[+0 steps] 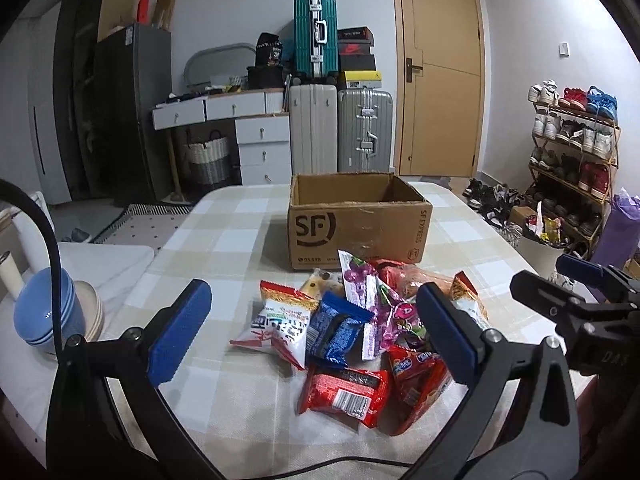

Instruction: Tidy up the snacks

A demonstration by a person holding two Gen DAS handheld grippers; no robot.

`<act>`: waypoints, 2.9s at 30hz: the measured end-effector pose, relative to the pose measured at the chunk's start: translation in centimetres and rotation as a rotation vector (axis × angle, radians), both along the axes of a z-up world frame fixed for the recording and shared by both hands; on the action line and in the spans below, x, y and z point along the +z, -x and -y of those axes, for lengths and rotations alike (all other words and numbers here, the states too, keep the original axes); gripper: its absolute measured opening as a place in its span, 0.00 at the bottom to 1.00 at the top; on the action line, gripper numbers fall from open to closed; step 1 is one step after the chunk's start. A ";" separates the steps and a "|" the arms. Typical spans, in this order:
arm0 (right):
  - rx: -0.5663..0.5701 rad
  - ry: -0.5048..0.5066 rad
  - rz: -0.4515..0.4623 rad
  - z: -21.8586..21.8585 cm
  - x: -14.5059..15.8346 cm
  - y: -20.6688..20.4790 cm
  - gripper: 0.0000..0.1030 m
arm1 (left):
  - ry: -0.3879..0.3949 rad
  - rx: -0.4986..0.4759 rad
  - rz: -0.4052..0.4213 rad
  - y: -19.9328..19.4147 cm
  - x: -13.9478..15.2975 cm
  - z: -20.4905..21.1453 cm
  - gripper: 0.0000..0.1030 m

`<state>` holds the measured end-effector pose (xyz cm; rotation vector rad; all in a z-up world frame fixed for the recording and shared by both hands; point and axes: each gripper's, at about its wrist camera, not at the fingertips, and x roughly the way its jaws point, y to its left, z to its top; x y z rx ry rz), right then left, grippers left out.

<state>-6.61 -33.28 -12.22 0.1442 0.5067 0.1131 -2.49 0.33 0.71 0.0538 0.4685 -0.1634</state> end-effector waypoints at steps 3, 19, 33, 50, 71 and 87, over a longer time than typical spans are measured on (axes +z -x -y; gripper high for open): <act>-0.006 -0.025 -0.003 0.3 -0.1 -0.3 1.00 | -0.019 0.002 0.008 0.1 -0.1 0.3 0.99; -0.023 0.037 0.051 -0.6 0.2 0.5 1.00 | -0.053 0.026 -0.005 -0.2 -0.5 0.3 0.99; -0.005 0.116 0.014 -1.9 -1.0 0.6 1.00 | -0.034 0.053 -0.068 -1.3 -0.9 -1.2 0.99; 0.275 0.257 -0.186 -8.1 -6.7 -1.3 1.00 | 0.084 0.080 -0.293 -3.8 -4.2 -6.3 0.99; 0.293 0.300 -0.319 -9.2 -9.7 -4.3 0.52 | 0.122 0.021 -0.477 -5.3 -7.8 -5.3 0.99; 0.322 0.192 -0.265 -7.8 -7.9 -2.0 0.26 | 0.182 0.031 -0.531 -5.7 -9.2 -5.8 0.99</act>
